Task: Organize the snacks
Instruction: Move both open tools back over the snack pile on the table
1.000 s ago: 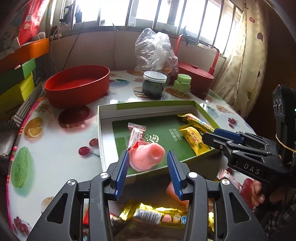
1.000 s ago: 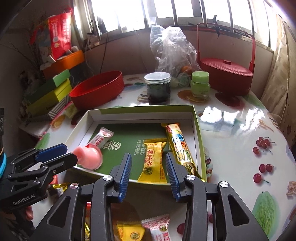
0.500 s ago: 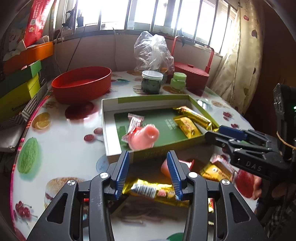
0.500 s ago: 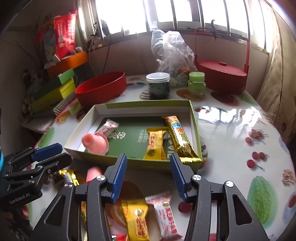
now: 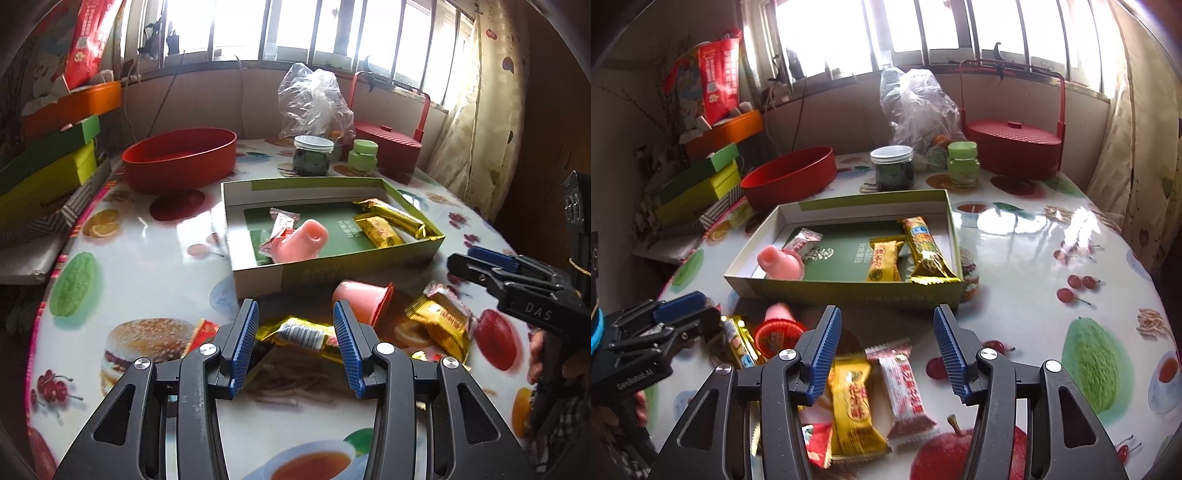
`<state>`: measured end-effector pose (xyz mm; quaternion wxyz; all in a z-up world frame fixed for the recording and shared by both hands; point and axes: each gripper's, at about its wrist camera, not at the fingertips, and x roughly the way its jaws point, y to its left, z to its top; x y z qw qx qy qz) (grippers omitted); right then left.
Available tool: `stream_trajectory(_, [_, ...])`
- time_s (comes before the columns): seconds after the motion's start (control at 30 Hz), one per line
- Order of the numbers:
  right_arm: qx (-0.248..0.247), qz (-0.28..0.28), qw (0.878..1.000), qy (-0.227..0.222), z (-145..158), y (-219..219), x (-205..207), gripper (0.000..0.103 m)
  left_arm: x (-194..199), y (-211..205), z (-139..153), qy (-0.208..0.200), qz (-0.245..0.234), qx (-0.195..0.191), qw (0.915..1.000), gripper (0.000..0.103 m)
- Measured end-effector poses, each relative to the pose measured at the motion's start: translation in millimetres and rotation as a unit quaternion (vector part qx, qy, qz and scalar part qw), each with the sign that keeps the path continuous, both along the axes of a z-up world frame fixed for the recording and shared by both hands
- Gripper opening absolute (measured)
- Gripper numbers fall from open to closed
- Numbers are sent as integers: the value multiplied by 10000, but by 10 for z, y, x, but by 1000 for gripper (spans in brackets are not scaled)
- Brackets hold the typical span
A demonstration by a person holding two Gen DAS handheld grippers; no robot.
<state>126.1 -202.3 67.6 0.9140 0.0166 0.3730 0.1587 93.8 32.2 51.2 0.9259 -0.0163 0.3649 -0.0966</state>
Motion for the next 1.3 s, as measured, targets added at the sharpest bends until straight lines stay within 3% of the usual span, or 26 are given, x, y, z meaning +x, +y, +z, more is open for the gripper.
stream_trajectory(0.6, [114,-108,9994,312,-187,-254,-182,55,-180,194,-142,64,247,-52,9997,44])
stream_trajectory(1.17, [-541,112,9960,709,-386,-24,18,56,-205,255,-212,189,304,-236,9991,44])
stream_trajectory(1.3, [-537,100,9961,694,-380,-11,-6,41,-194,279,-230,233,324,-277,9988,44])
